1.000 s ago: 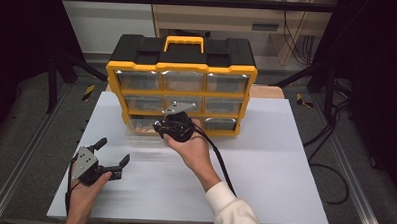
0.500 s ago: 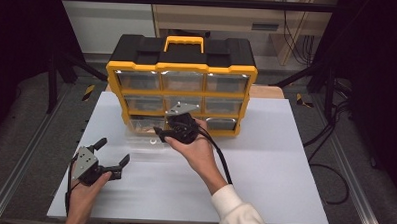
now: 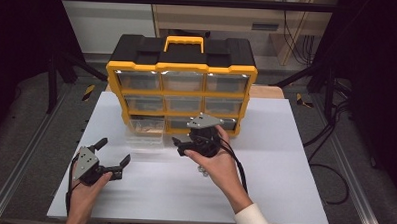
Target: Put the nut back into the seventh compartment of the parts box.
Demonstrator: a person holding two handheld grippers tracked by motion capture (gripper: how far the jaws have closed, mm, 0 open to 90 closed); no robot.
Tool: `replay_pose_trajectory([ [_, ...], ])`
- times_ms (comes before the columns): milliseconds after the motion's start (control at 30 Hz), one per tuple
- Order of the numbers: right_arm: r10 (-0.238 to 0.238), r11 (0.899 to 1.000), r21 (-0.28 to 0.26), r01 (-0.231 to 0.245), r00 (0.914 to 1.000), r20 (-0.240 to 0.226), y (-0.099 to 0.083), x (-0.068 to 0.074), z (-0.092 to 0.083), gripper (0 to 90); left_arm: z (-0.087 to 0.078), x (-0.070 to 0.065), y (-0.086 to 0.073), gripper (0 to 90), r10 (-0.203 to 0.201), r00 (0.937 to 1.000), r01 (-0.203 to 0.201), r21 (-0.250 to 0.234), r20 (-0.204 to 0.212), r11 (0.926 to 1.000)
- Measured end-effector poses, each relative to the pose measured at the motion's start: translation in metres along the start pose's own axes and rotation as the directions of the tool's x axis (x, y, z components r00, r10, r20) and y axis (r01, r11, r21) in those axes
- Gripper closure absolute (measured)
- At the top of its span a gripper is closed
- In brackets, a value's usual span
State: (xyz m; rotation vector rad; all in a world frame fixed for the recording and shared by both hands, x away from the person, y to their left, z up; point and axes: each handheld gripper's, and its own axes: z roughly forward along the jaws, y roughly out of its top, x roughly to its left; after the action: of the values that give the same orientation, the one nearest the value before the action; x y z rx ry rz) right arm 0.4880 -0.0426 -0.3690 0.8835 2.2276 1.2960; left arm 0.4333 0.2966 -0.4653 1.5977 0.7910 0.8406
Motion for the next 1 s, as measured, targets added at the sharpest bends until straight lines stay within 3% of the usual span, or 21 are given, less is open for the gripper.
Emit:
replay_pose_trajectory([
  [267, -0.004, 0.999, 0.032, 0.003, 0.9997, 0.024, -0.011, -0.003, -0.009, 10.3, 0.000, -0.001, 0.000, 1.2, 0.001, 1.0000, -0.001, -0.006, 0.003, 1.0000],
  [700, -0.017, 0.995, 0.100, 0.014, 0.9996, 0.022, -0.029, -0.006, -0.017, 9.7, 0.000, -0.001, 0.001, 1.3, 0.004, 1.0000, -0.004, -0.018, 0.002, 0.9998],
  [1000, -0.044, 0.976, 0.211, 0.042, 0.9990, 0.001, -0.042, -0.008, -0.009, 10.0, 0.000, -0.001, 0.001, 1.2, 0.006, 1.0000, -0.005, -0.018, 0.007, 0.9998],
])
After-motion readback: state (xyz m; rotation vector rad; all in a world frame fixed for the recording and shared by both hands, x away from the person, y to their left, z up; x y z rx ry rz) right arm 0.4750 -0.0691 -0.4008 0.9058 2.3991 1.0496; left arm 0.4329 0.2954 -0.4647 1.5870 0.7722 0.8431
